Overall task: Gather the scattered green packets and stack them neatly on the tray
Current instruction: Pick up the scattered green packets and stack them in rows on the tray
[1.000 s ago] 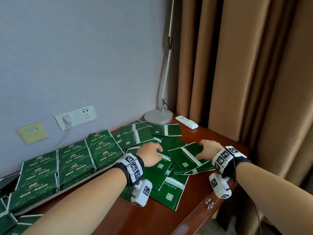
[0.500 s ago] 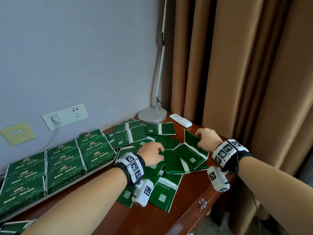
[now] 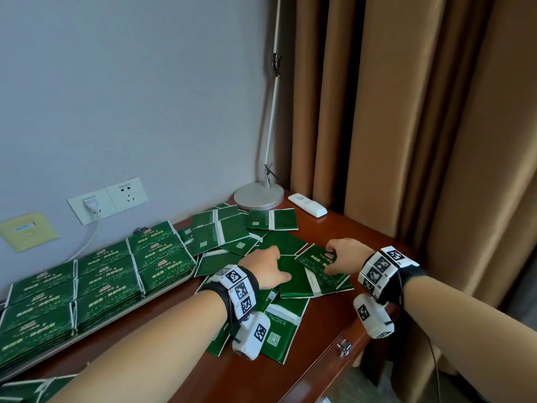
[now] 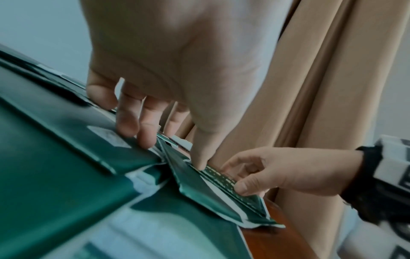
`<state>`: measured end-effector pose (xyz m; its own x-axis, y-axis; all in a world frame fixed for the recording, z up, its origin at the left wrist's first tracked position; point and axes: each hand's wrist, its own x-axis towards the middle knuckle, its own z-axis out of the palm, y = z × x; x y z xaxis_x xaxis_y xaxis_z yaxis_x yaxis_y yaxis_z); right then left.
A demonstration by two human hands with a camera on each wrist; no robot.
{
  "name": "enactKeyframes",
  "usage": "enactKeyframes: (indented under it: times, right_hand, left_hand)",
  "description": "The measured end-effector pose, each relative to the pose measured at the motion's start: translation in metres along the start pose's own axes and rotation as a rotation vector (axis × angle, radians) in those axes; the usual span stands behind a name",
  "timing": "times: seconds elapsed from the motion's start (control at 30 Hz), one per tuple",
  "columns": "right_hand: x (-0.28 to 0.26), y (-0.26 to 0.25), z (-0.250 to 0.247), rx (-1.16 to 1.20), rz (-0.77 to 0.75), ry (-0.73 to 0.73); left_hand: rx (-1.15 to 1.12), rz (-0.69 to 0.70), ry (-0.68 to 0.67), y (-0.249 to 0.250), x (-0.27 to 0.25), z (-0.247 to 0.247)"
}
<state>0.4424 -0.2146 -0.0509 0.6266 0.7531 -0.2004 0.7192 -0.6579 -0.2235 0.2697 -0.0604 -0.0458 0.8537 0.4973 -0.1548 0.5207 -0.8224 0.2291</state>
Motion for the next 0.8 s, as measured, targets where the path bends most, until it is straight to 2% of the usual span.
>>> enactKeyframes:
  times: [0.33,0.53,0.8]
  right_hand:
    - [-0.006,0.025,0.004,0.272,0.211,0.050]
    - [0.002,0.042,0.004,0.530,0.261,0.044]
    - [0.002,0.042,0.005,0.530,0.244,-0.001]
  left_hand:
    - [0.072,-0.062,0.030,0.014,0.002,0.007]
    - [0.093,-0.081,0.057,0.018,0.002,0.014]
    - [0.114,-0.092,0.027,0.026,0.006,0.016]
